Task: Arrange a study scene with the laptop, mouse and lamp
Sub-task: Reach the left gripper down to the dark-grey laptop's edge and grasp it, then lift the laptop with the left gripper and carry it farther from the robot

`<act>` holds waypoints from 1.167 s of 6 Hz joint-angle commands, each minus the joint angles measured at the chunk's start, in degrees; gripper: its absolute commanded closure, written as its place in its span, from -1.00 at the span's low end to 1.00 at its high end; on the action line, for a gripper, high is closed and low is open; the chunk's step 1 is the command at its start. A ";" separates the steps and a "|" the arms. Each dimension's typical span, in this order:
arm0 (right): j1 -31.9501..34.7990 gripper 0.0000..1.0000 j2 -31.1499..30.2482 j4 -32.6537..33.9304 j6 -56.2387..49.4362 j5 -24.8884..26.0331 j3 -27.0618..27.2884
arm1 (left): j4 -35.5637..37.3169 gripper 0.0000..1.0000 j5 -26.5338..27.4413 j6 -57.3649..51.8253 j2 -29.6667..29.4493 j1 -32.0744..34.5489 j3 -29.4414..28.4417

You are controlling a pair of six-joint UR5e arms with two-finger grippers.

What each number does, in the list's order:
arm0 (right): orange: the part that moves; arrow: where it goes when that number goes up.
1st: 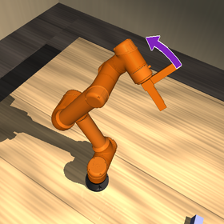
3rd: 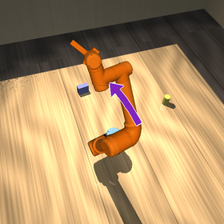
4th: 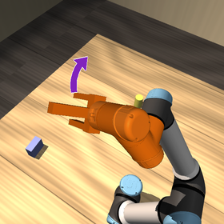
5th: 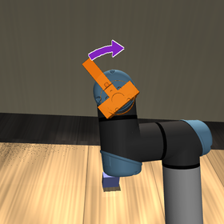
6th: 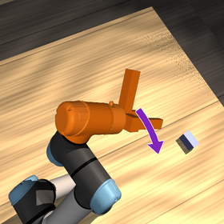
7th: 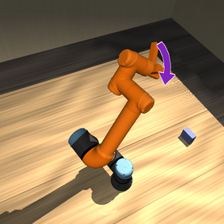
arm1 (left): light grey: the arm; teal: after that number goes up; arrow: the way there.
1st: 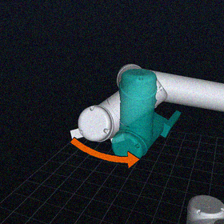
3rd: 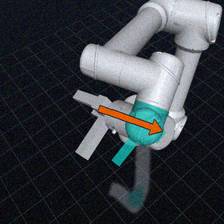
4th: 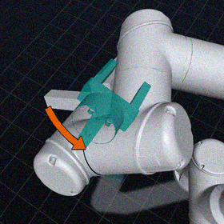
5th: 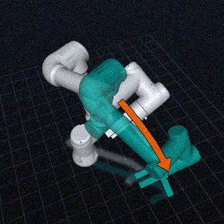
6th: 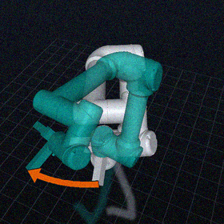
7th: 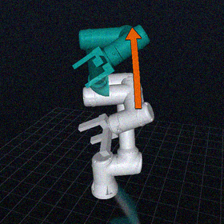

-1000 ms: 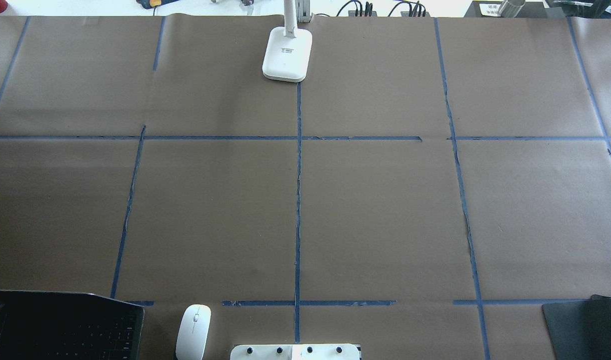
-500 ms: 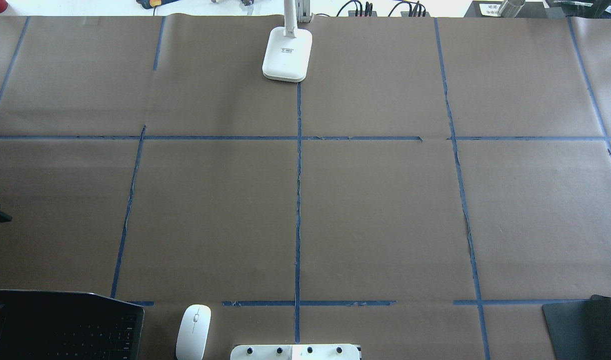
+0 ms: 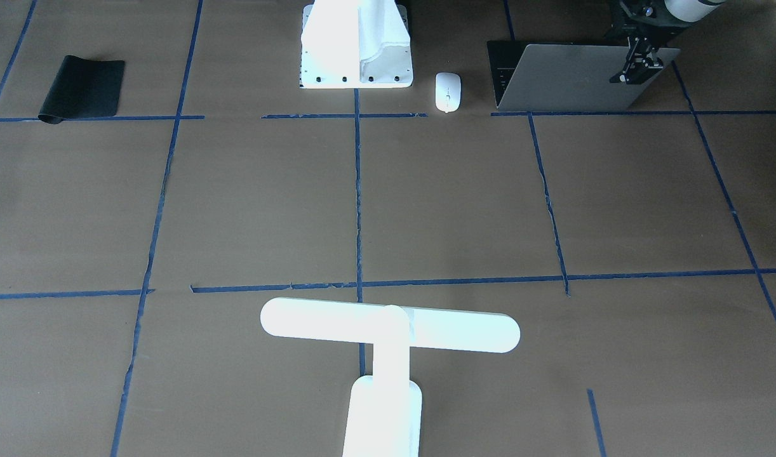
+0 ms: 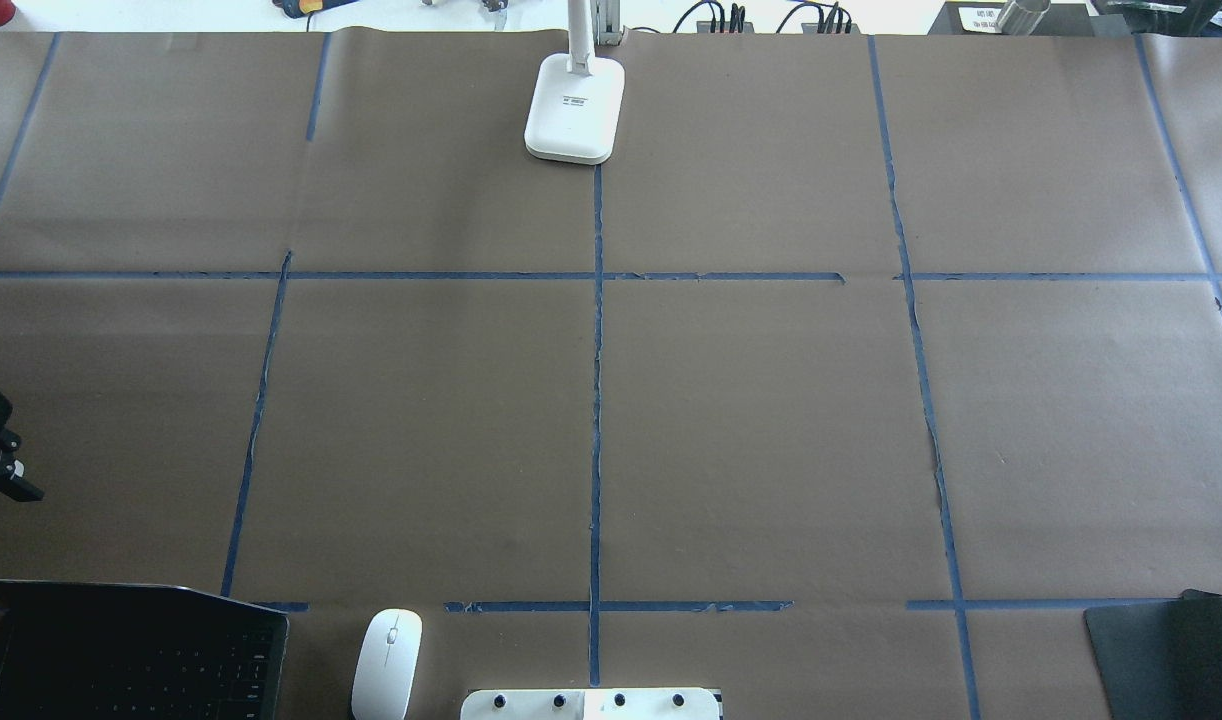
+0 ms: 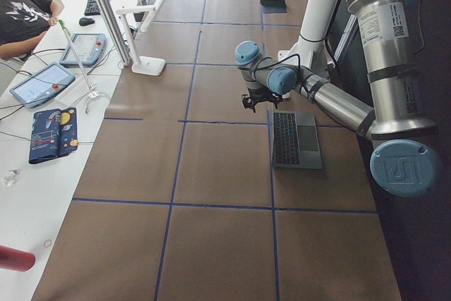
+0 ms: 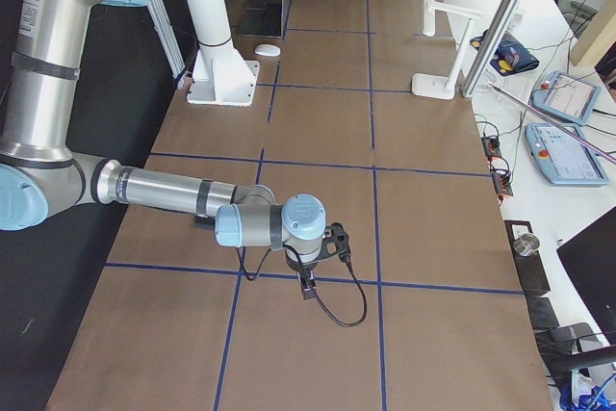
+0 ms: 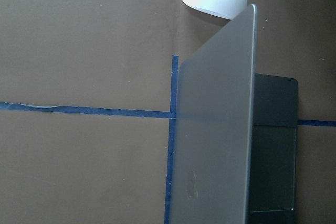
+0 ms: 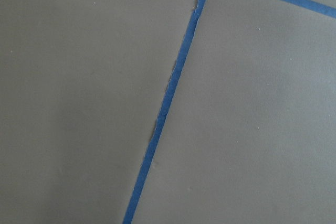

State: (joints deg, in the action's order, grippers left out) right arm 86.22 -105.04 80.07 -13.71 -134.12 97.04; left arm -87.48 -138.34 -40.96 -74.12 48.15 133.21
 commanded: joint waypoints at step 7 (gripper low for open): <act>0.00 -1.00 0.10 0.00 0.00 0.09 -0.09 | -0.23 0.82 0.17 -0.43 -0.58 -1.92 -0.32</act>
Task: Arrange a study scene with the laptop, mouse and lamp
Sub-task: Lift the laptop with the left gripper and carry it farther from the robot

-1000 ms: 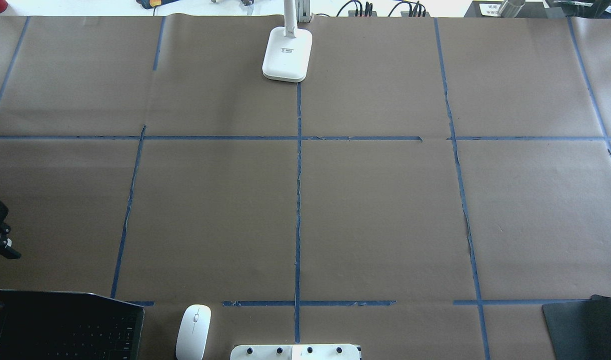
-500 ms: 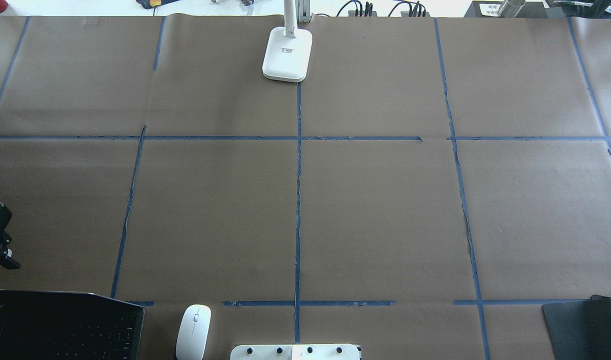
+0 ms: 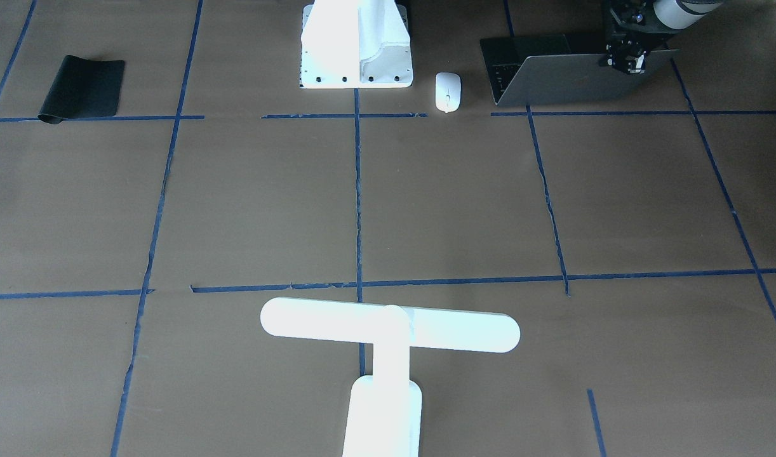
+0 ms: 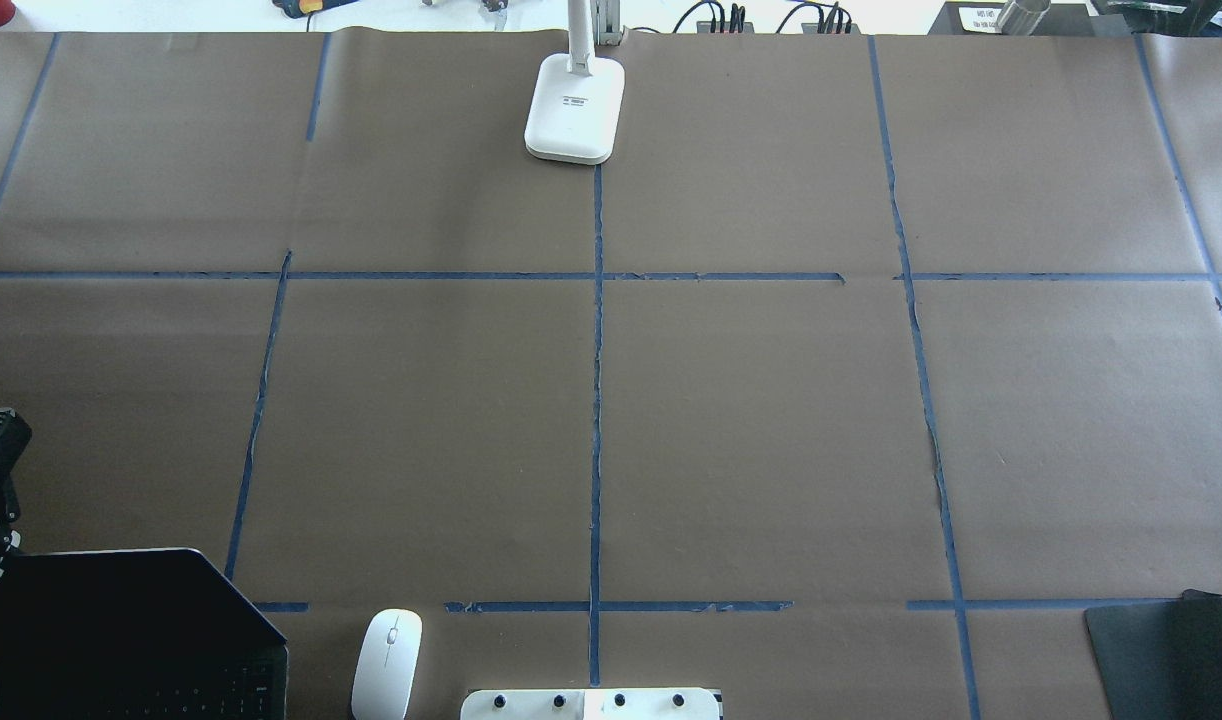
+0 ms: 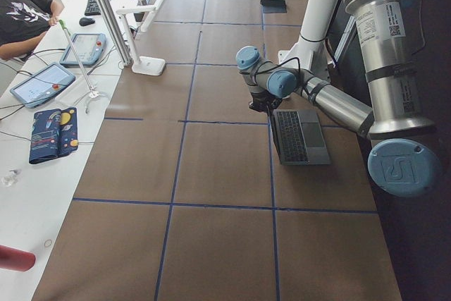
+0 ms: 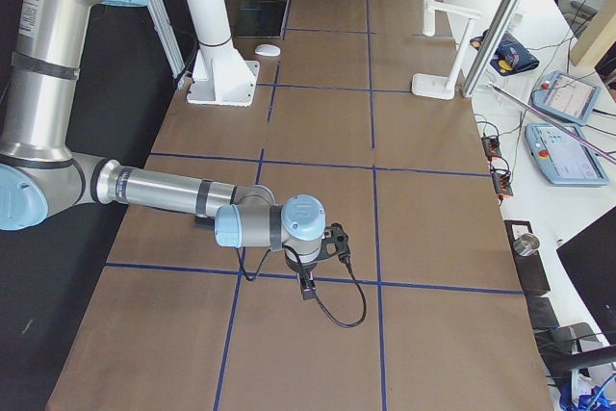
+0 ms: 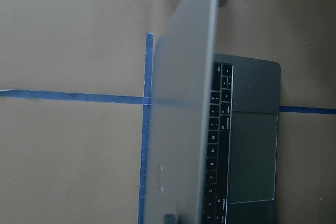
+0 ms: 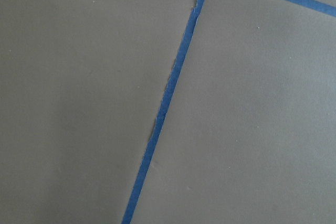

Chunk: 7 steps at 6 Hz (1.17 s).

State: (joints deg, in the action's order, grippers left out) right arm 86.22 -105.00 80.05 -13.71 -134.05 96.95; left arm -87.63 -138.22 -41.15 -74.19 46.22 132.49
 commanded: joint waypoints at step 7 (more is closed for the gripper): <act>0.00 -1.00 0.15 0.02 0.00 0.02 -0.45 | 0.88 0.84 5.50 -0.25 -13.14 9.14 -1.17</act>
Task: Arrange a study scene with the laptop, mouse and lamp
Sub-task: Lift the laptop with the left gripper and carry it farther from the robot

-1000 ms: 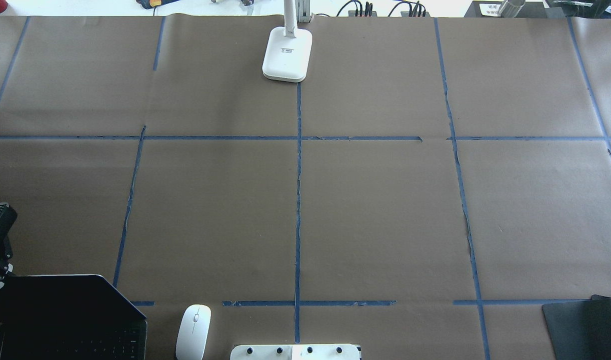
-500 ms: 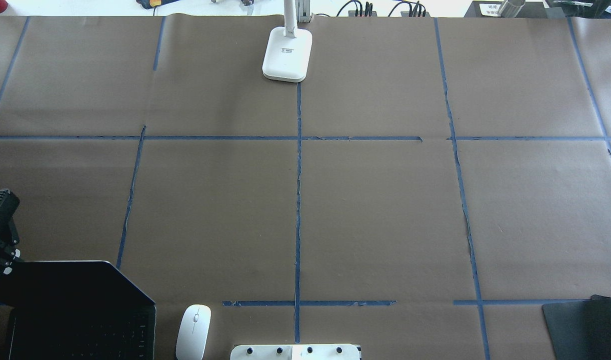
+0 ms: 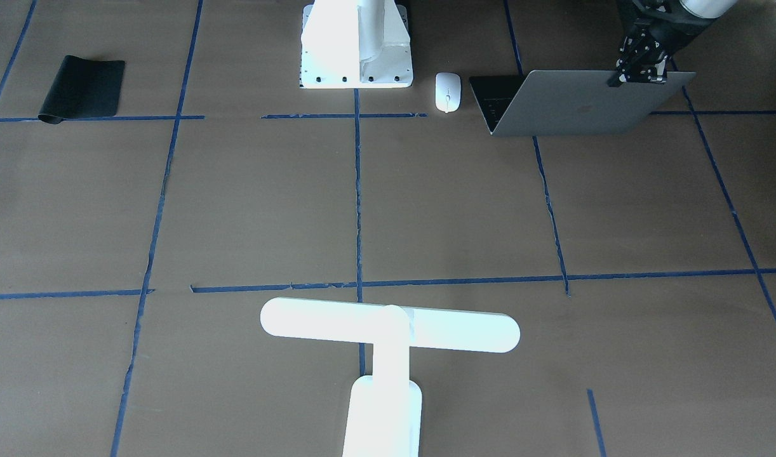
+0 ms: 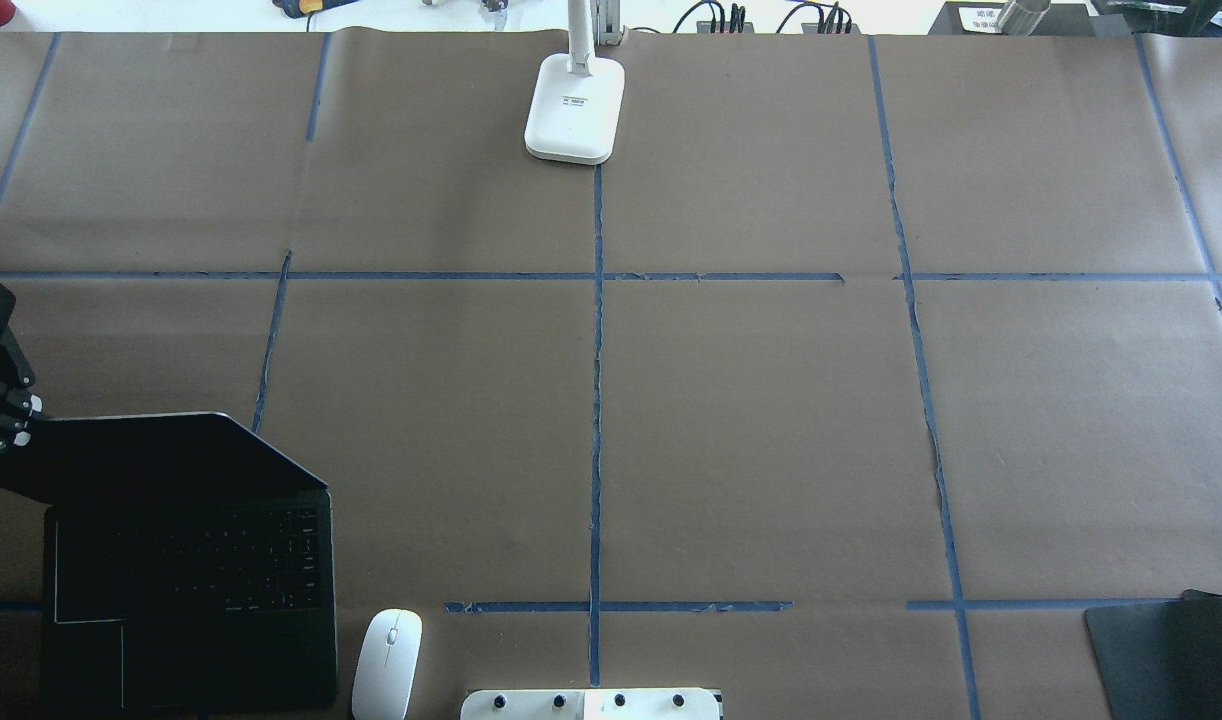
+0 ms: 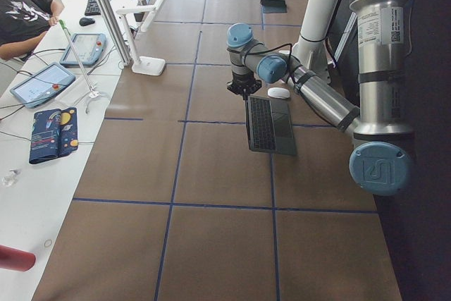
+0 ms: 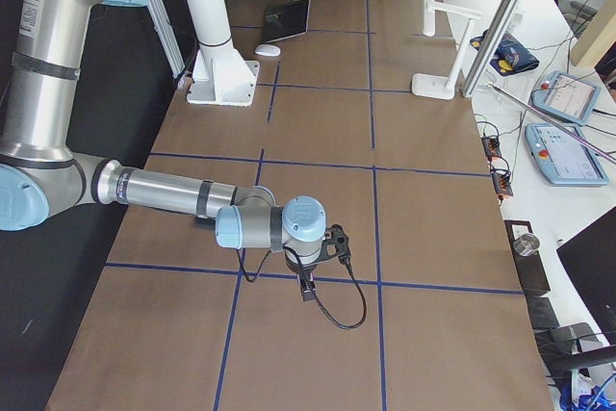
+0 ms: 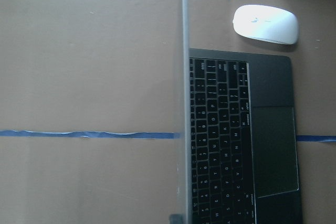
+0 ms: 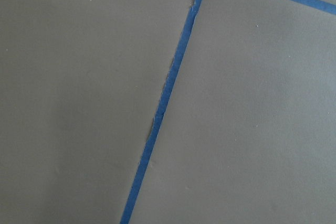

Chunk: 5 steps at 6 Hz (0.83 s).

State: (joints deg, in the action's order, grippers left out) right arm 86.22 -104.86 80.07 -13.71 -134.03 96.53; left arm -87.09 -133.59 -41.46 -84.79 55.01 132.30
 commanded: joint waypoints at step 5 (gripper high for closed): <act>0.00 -1.00 0.10 -0.09 0.09 0.00 0.06 | 2.78 1.00 5.95 0.68 -20.79 3.00 -14.76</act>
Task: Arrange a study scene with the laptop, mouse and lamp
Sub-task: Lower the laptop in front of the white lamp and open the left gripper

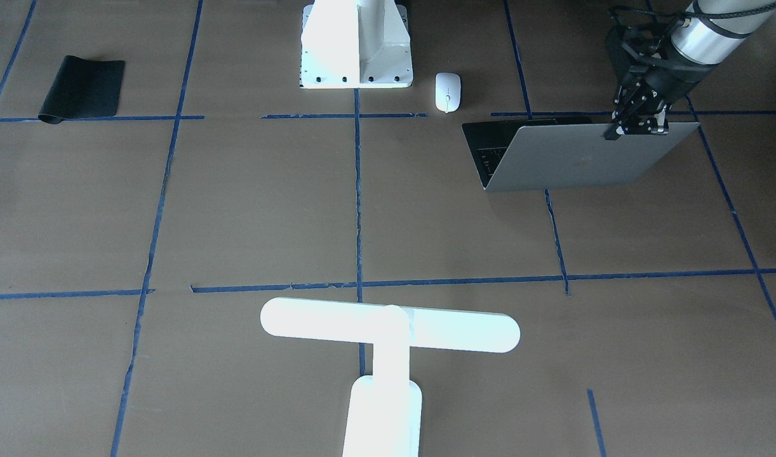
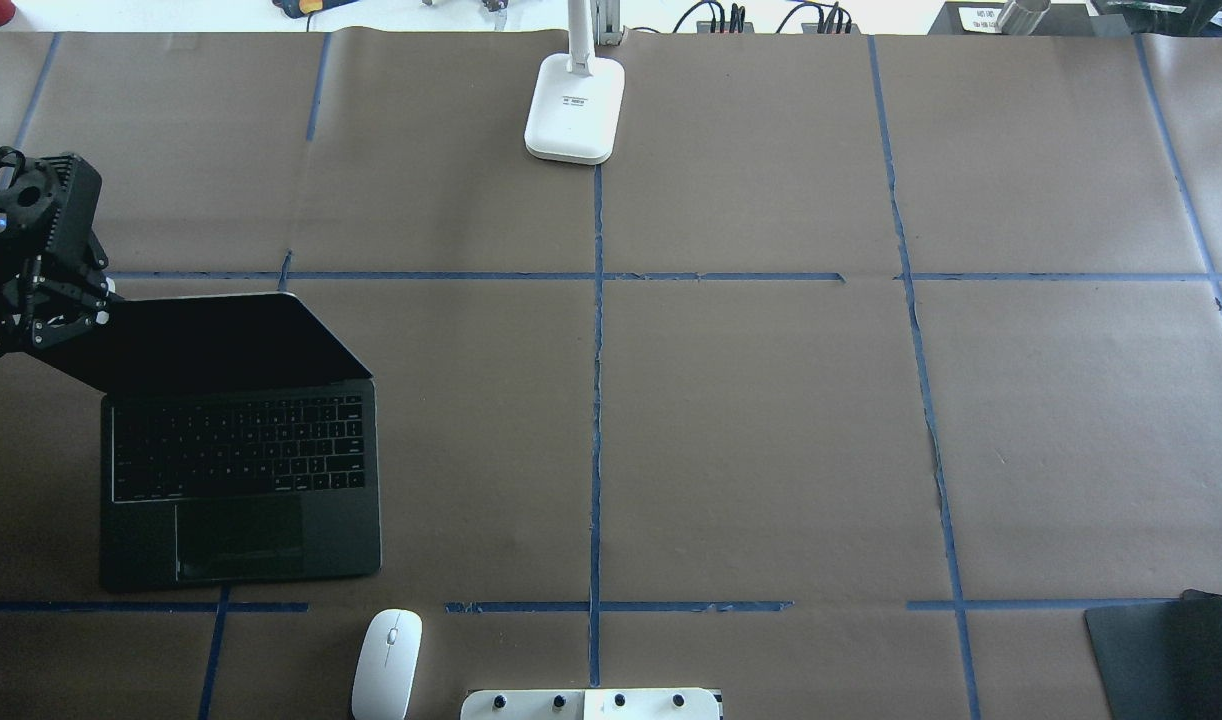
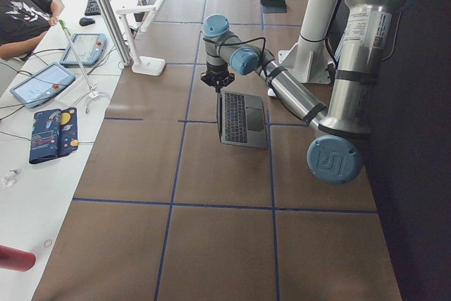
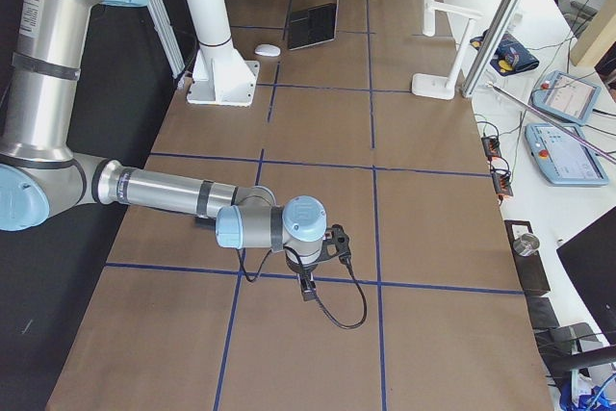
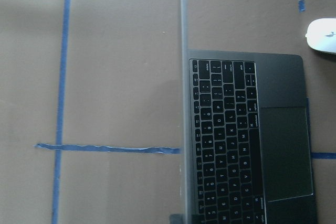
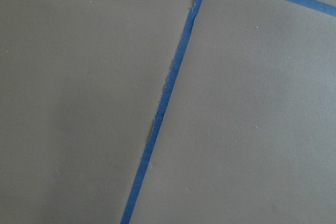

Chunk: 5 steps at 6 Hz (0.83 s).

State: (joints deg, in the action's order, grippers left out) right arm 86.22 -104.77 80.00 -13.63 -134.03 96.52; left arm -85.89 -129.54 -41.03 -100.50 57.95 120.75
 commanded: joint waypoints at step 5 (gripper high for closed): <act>0.00 -1.00 0.27 -0.02 0.18 -0.09 0.07 | 4.42 1.00 4.12 10.14 -34.80 -2.03 -27.36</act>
State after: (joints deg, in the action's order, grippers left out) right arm 86.22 -104.58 79.98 -13.47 -134.12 96.63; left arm -81.29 -125.60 -34.13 -129.85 57.00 98.21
